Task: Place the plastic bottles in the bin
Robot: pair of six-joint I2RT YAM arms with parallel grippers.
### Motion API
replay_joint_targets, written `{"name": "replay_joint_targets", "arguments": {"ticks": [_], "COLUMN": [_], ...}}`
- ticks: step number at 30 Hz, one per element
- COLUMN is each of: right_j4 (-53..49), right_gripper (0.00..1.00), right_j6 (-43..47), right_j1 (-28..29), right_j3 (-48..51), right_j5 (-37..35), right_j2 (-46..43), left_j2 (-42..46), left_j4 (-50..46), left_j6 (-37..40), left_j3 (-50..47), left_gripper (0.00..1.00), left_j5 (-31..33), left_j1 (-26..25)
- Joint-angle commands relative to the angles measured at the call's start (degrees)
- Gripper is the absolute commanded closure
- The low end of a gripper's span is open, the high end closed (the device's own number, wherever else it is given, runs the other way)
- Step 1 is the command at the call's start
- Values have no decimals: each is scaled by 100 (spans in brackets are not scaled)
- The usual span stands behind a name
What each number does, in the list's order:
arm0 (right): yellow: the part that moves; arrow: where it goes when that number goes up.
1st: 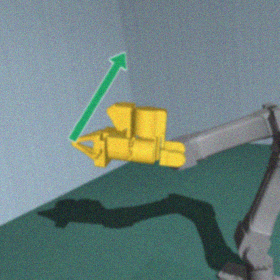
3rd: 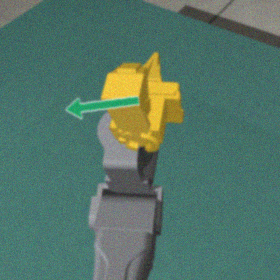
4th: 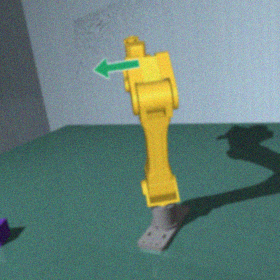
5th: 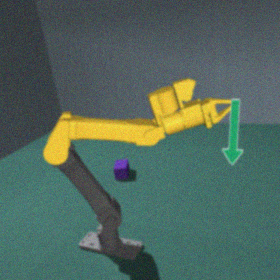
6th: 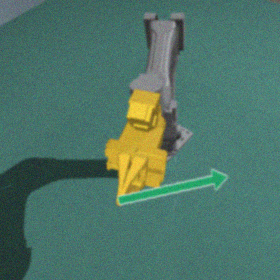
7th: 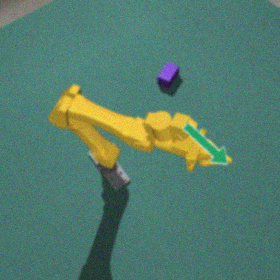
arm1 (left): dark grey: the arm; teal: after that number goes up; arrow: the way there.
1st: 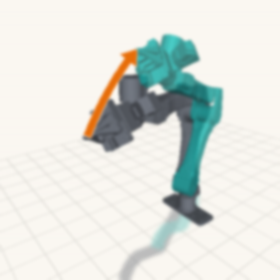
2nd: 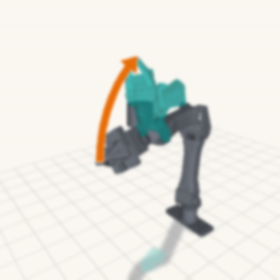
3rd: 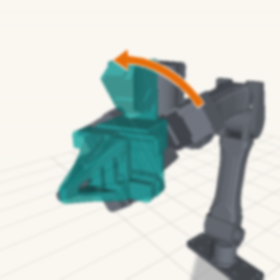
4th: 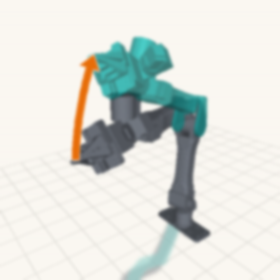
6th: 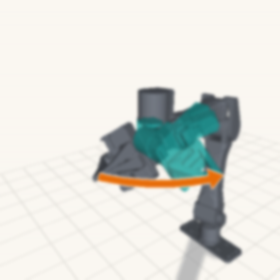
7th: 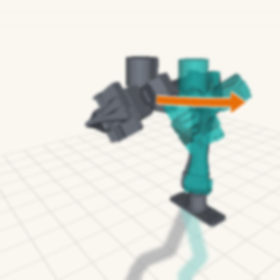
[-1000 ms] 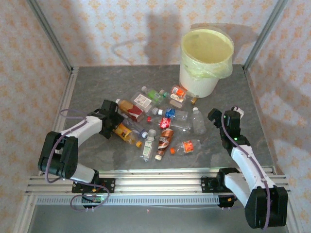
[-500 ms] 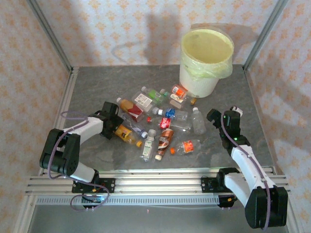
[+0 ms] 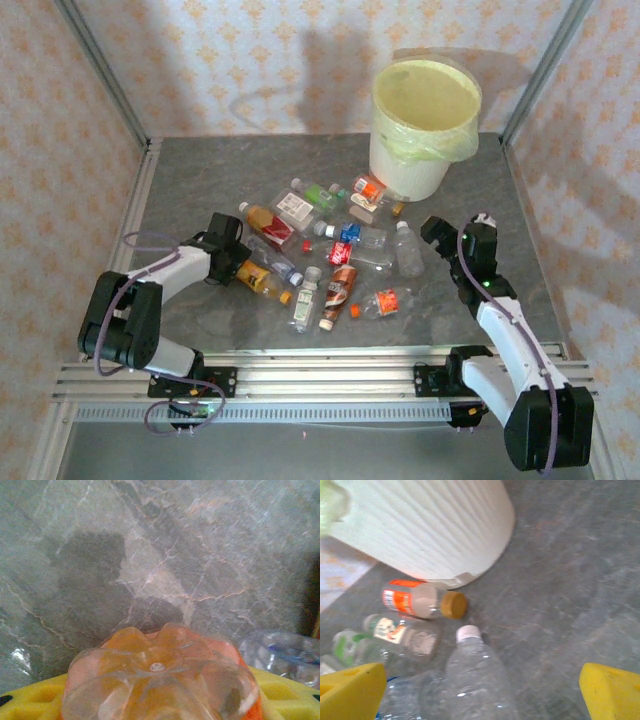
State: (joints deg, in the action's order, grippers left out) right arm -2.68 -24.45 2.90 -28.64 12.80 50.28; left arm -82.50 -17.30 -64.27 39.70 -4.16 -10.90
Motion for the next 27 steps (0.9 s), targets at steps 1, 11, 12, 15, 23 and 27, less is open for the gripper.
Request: {"name": "replay_joint_targets", "arguments": {"ticks": [1,11,12,15,23,27], "right_j4": [369,129,121,135,-113,-180], "right_gripper": [1,1,1,1,1,1], "right_j6": [-16,304,325,448,905,1286], "right_j1": [76,709,827,1229,2566,3253], "right_j3": [-315,-1018,-1137,-1468,-2828,-3254], "right_j5": [600,1189,1268,1455,2862,2868], "right_j2": [-68,228,325,636,1723,2194], "left_j2": [437,1800,1845,1826,1214,878], "left_j4": [73,-199,-119,143,806,1000], "left_j6": [136,1088,1254,1752,2640,2747], "left_j3": [-4,609,751,1250,2435,2826], "left_gripper": [42,47,47,48,47,47], "left_j5": [485,549,429,-1,-1244,-1341], "left_j1": [-19,-60,-90,-266,-1021,-1364]}}
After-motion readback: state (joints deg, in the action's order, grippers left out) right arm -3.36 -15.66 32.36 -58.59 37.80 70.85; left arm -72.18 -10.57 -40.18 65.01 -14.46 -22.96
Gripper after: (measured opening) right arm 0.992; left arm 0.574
